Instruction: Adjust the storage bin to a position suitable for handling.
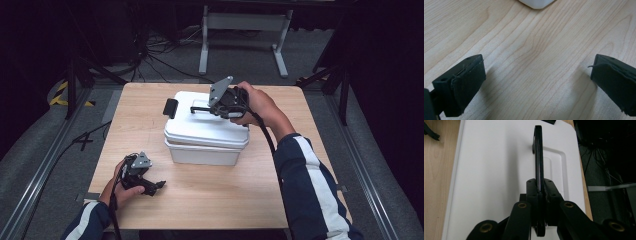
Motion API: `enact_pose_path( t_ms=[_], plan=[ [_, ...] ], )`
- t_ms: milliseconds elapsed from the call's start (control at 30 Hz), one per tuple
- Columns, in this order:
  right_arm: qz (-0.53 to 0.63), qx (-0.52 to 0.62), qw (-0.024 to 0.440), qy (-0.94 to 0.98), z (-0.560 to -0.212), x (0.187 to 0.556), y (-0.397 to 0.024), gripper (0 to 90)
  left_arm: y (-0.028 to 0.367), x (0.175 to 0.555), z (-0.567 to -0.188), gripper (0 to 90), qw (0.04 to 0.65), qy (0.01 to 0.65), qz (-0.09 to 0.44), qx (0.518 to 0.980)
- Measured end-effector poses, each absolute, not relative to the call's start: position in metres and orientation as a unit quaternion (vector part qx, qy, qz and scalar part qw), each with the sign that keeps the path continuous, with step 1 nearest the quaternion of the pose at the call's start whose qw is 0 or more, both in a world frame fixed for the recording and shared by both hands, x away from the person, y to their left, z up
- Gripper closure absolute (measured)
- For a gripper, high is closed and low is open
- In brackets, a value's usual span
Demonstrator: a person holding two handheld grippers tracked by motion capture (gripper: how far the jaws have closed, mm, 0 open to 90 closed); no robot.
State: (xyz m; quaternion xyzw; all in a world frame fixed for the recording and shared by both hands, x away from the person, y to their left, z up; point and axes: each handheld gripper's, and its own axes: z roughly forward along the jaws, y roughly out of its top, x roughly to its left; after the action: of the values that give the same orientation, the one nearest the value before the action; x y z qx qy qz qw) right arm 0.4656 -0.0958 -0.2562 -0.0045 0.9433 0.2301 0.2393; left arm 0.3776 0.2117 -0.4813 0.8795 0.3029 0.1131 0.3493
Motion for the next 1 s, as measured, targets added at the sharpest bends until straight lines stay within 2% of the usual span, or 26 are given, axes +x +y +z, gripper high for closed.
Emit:
enact_pose_path(
  t_ms=[1000],
  plan=[
    [0.23,0.037,0.272,0.934,-0.241,0.445,-0.177,85.1,0.212,0.378,-0.481,0.2,0.349,0.303,0.113,0.88]
  ],
)
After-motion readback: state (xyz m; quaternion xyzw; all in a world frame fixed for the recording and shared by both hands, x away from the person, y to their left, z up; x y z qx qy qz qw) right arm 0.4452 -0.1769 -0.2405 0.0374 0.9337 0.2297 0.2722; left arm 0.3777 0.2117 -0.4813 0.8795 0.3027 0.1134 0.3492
